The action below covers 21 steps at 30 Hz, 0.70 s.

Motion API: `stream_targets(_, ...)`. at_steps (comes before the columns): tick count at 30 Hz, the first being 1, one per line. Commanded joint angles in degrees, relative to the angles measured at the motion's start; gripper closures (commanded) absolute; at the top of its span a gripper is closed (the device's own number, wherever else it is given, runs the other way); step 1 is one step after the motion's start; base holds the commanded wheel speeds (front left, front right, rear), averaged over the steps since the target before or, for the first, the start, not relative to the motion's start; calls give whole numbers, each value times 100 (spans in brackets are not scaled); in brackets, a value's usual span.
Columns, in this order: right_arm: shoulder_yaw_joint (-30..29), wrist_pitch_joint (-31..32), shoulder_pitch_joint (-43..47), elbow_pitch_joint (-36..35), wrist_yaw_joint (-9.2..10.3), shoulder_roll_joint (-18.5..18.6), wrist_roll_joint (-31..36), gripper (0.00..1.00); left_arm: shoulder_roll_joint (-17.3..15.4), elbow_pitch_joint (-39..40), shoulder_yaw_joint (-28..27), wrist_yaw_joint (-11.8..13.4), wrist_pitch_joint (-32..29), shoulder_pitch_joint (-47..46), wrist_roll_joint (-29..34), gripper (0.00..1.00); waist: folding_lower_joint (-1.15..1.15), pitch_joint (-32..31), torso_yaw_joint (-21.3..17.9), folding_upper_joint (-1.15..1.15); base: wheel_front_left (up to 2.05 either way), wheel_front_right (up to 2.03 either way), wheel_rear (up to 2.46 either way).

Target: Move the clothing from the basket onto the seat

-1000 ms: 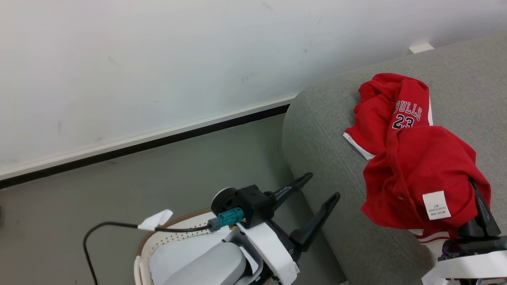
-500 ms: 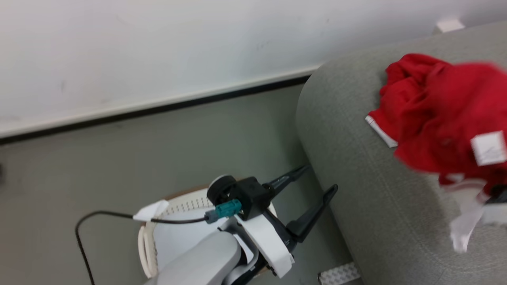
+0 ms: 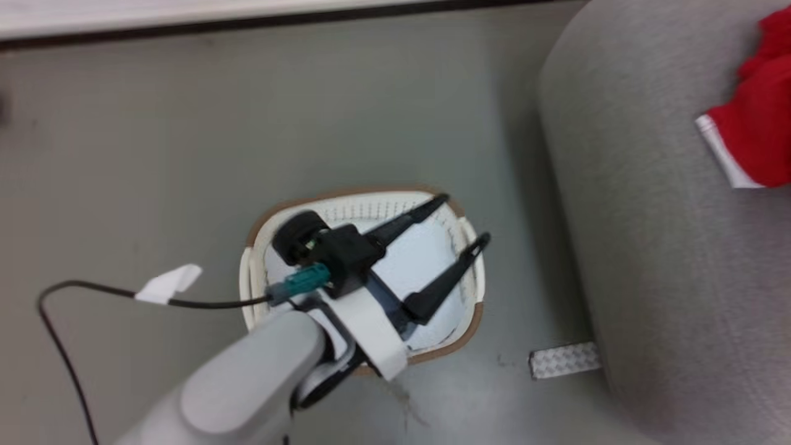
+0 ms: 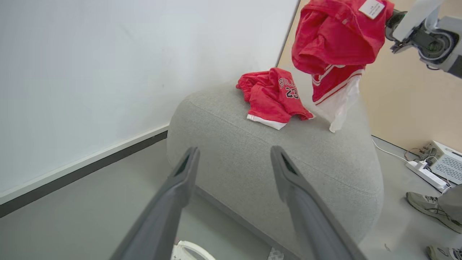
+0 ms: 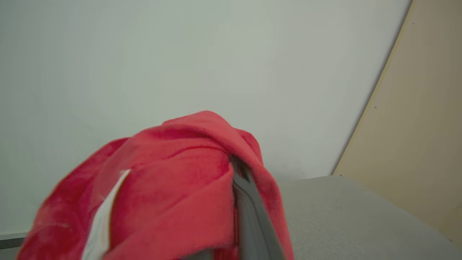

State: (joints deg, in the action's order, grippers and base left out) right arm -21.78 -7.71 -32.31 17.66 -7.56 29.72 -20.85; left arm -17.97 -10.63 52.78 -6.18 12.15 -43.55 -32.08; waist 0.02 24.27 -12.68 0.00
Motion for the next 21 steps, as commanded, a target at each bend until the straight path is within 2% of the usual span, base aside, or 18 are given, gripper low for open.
stream_targets(1,-124,94,-242,229,14,155,63,100,-154,88,-47,28,-46,-103,96,0,-2,614,413,0,0,0,0)
stream_targets(6,-7,524,-732,859,15,390,485,100,-422,286,-158,42,-85,-222,150,0,-2,1056,555,0,0,0,0)
stream_targets(12,658,1484,-1053,1591,15,455,958,100,-398,290,-158,59,-22,-224,110,0,-2,1092,636,0,0,0,0)
stream_targets(14,904,1800,-1025,1737,15,474,958,77,-358,245,-152,53,20,-192,70,0,-2,1004,649,0,0,0,0)
stream_targets(16,1050,2005,-1012,1828,15,520,881,50,-327,179,-154,51,55,-160,45,0,-2,901,658,0,0,0,0)
stream_targets(17,1129,2060,-988,1853,15,537,854,0,-318,139,-154,52,71,-142,27,0,-2,842,659,0,0,0,0)
stream_targets(21,1434,2185,-846,1827,15,619,727,0,-260,-15,-155,57,131,-39,-37,0,-2,543,630,0,0,0,0)
